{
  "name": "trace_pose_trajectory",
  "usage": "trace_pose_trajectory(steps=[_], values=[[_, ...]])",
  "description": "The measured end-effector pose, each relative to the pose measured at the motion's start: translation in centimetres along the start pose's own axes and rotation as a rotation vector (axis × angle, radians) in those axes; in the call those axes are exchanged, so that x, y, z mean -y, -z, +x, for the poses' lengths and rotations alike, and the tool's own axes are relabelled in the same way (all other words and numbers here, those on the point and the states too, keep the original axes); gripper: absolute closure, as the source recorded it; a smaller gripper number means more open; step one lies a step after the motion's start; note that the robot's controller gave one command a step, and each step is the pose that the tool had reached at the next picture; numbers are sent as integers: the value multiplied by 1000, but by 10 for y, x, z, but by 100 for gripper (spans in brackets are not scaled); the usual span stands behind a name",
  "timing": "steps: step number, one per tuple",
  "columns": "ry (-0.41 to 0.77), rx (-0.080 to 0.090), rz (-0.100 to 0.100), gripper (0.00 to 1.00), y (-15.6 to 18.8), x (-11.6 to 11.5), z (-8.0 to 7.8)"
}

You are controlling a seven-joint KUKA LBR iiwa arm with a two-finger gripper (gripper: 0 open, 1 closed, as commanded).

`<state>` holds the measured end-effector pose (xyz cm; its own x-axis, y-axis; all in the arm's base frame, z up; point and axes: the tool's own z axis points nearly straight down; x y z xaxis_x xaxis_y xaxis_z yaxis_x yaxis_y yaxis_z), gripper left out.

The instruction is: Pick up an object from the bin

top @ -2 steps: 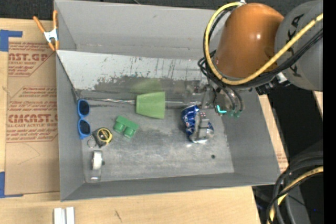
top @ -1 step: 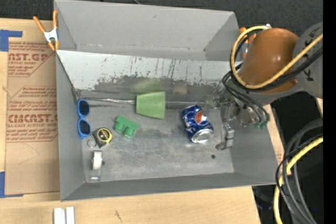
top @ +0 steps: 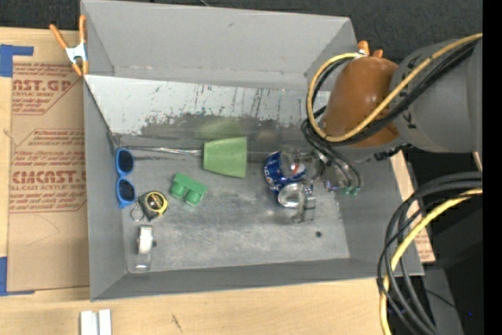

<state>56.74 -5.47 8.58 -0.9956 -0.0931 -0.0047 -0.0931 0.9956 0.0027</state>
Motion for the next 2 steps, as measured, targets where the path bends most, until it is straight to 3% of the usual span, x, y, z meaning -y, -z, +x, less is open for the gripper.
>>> trace_pose_trajectory(steps=[1, 2], values=[[-1, 6, 3, 100, 6, 2, -2], [23, 6, 3, 100, 114, -38, -6]])
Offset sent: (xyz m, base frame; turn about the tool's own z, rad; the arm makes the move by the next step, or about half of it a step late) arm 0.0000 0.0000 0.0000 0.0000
